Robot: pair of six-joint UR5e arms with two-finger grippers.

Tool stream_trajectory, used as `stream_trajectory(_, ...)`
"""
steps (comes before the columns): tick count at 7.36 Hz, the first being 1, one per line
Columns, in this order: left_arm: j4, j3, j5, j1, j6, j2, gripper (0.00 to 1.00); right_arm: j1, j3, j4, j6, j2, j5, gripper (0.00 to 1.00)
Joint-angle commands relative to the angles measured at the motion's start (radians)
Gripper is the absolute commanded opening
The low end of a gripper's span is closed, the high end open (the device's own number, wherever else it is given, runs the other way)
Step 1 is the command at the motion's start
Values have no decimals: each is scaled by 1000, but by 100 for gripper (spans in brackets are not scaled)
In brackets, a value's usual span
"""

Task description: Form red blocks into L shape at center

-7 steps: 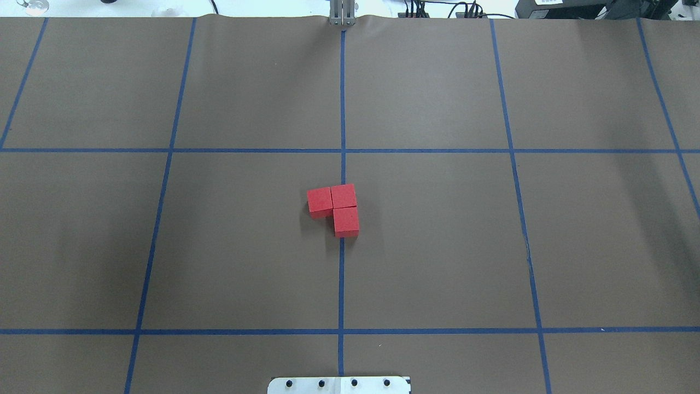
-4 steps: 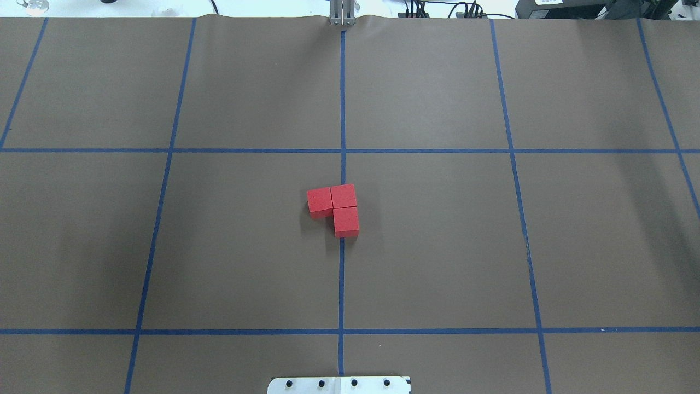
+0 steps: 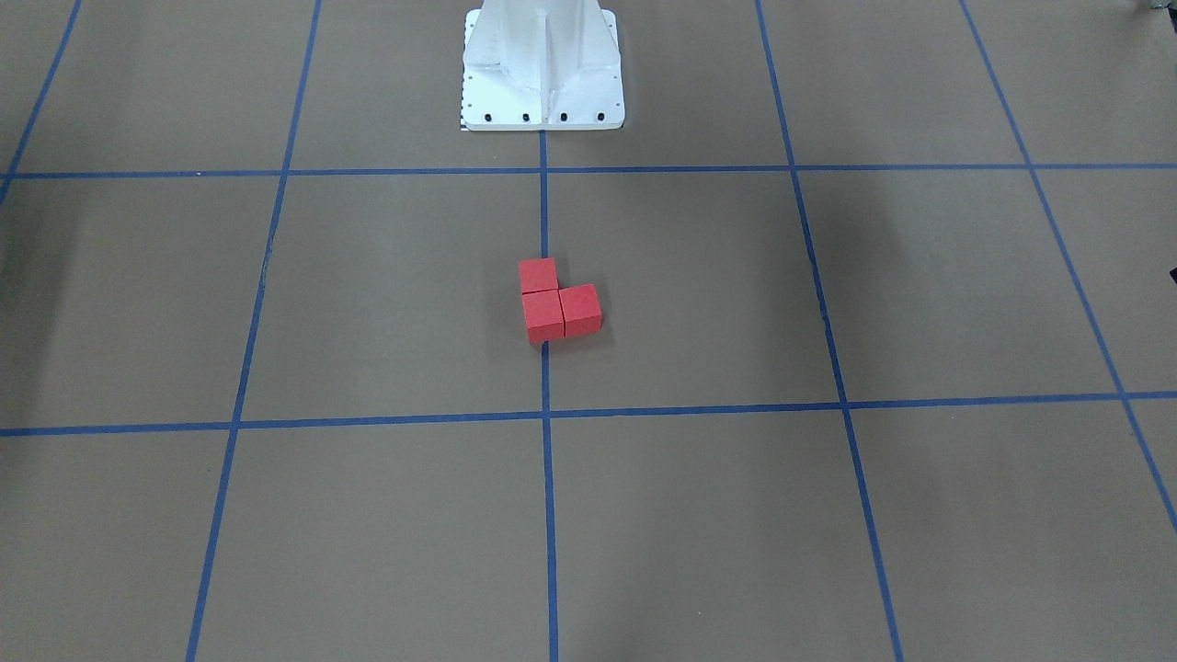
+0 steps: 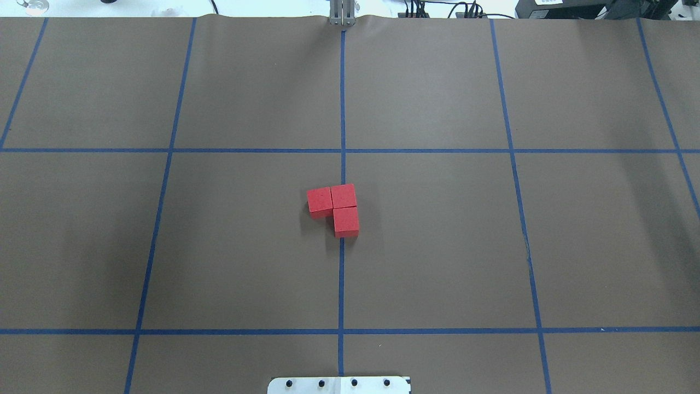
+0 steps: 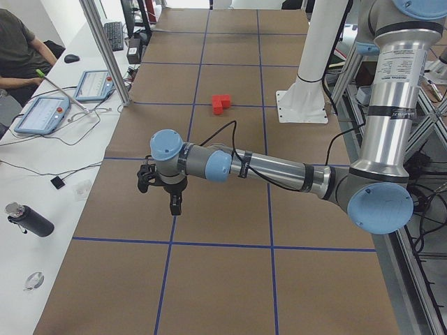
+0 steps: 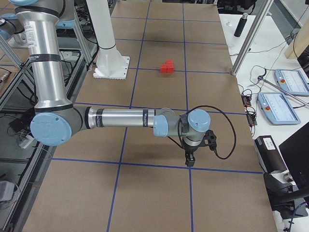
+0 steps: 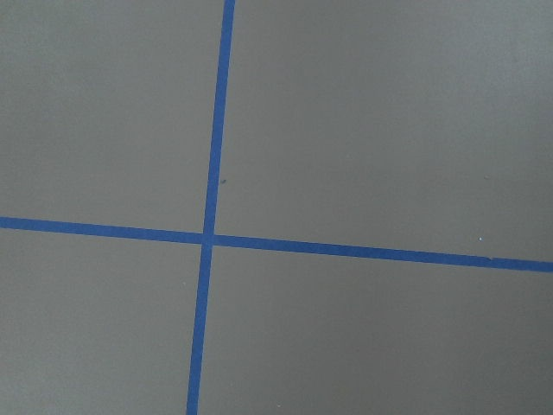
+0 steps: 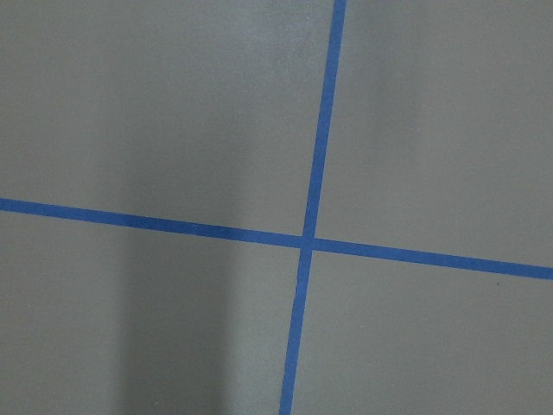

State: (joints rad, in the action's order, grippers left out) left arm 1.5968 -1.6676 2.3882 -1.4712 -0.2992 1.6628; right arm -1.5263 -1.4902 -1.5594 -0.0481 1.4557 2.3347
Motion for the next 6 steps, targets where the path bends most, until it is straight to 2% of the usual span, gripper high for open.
stream_trajectory(1,0,-4,2,2,0,0,100,0,5,1,1,-1,0,100)
stream_trajectory(6,2,-15,-4,5,0,2,100,0,19,35,1,-3,2,100)
